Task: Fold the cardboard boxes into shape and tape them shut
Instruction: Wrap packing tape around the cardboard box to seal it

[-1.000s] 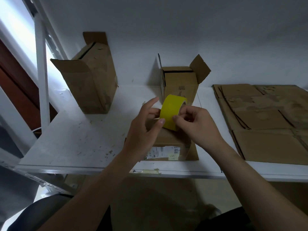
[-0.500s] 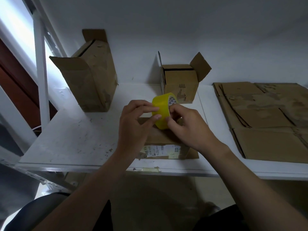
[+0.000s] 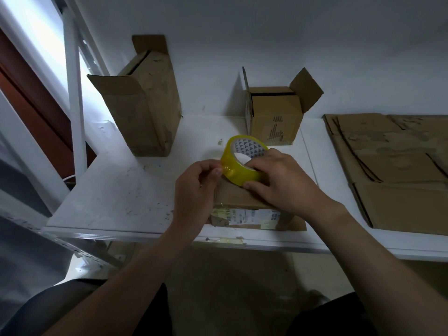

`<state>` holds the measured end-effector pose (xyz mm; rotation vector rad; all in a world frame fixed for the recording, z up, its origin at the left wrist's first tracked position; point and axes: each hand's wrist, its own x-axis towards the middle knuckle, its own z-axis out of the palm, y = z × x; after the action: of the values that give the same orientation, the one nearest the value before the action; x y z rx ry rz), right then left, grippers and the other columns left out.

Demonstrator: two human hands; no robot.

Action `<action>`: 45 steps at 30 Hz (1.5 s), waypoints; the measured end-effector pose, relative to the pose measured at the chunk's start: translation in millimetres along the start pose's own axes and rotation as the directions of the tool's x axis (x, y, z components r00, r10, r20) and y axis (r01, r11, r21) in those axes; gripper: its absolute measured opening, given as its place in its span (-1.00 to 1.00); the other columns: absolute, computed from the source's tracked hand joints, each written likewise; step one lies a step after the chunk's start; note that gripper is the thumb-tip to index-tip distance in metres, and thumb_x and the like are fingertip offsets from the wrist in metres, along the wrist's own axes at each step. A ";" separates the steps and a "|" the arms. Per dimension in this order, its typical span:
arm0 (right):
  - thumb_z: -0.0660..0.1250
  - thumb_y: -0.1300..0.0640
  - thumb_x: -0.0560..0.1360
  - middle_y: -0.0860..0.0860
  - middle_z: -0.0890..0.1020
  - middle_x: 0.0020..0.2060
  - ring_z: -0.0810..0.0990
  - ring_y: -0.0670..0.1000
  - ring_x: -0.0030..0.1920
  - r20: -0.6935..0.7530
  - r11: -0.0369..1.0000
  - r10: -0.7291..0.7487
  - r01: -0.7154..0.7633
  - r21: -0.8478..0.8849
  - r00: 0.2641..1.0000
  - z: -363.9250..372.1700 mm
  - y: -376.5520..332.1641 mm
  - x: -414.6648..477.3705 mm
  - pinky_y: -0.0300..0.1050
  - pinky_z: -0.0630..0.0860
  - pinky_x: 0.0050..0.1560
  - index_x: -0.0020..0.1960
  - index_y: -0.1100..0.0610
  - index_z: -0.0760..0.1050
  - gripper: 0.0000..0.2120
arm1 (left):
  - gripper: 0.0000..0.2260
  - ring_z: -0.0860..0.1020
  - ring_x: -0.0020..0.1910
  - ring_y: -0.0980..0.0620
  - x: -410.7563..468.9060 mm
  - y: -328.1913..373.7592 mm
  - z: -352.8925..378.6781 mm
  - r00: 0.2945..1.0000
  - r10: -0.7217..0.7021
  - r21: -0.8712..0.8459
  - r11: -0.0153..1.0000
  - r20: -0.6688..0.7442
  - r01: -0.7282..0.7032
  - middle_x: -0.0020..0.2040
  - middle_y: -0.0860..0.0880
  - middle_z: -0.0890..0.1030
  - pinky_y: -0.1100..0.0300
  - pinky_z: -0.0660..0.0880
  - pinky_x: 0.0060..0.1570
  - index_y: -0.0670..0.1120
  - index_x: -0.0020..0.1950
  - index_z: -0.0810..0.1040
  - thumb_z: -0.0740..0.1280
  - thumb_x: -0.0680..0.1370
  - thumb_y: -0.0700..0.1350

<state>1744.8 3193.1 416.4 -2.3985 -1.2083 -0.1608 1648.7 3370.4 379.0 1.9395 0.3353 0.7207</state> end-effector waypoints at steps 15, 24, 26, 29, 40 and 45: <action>0.49 -0.05 0.50 -0.14 0.65 -0.04 0.56 -0.14 -0.06 -0.107 0.977 -0.150 0.164 0.136 0.983 -35.7 -41.1 35.9 -0.21 0.43 -0.05 0.15 -0.08 0.62 -0.75 | -0.88 0.51 -0.15 0.28 8.9 6.7 17.4 0.977 -0.212 0.151 0.967 0.022 0.206 -0.12 0.21 0.54 0.37 0.30 -0.29 0.12 0.11 0.48 0.15 0.69 0.03; 0.52 -0.12 0.44 -0.07 0.66 -0.14 0.59 -0.09 -0.09 -0.132 0.898 0.261 -0.190 0.398 0.956 -27.2 -33.5 42.0 -0.12 0.55 -0.17 -0.12 -0.08 0.69 -0.87 | -0.81 0.56 -0.18 0.37 17.8 2.6 12.4 0.964 -0.247 0.113 0.965 0.094 0.236 -0.25 0.29 0.65 0.45 0.34 -0.33 0.05 0.01 0.62 0.21 0.66 -0.02; 0.50 -0.15 0.44 -0.16 0.67 -0.11 0.60 -0.15 -0.05 -0.133 0.867 0.290 -0.202 0.456 0.948 -26.7 -25.5 39.1 -0.19 0.53 -0.16 -0.10 -0.12 0.69 -0.87 | -0.84 0.57 -0.17 0.36 16.6 2.1 14.7 0.969 -0.230 0.107 0.970 0.092 0.220 -0.24 0.20 0.67 0.44 0.33 -0.31 0.07 0.01 0.59 0.22 0.66 -0.01; 0.48 -0.16 0.46 -0.28 0.67 -0.01 0.59 -0.26 0.06 -0.121 0.825 0.220 -0.119 0.552 0.968 -25.9 -9.1 28.2 -0.29 0.48 -0.05 0.04 -0.18 0.68 -0.83 | -0.91 0.53 -0.12 0.33 10.2 -0.7 20.2 0.987 -0.150 0.142 0.980 0.062 0.140 -0.16 0.16 0.60 0.41 0.33 -0.28 0.09 0.01 0.52 0.24 0.66 -0.04; 0.44 0.33 0.45 -0.05 0.41 0.10 0.44 0.01 0.14 -0.113 0.977 -0.176 0.188 0.101 0.978 -25.4 8.5 11.6 -0.08 0.46 0.03 0.48 -0.10 0.40 -0.32 | -0.94 0.46 -0.22 0.25 7.4 -5.6 24.8 0.995 -0.065 0.269 0.962 0.071 0.043 -0.19 0.20 0.46 0.37 0.27 -0.30 0.03 0.01 0.47 0.27 0.65 -0.12; 0.45 0.08 0.44 -0.04 0.53 0.09 0.50 0.01 0.09 -0.147 0.973 -0.227 0.218 -0.072 0.963 -31.8 -13.2 16.5 -0.15 0.34 -0.12 0.38 -0.11 0.48 -0.49 | -0.83 0.42 -0.31 0.13 10.4 -5.3 24.7 0.989 -0.096 0.252 0.965 0.112 0.065 -0.25 0.05 0.44 0.19 0.21 -0.37 0.01 -0.13 0.40 0.24 0.65 -0.14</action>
<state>1747.5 3198.1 454.1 -2.2427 -1.4128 -0.4480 1672.4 3360.5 369.9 2.1818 0.4428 0.5214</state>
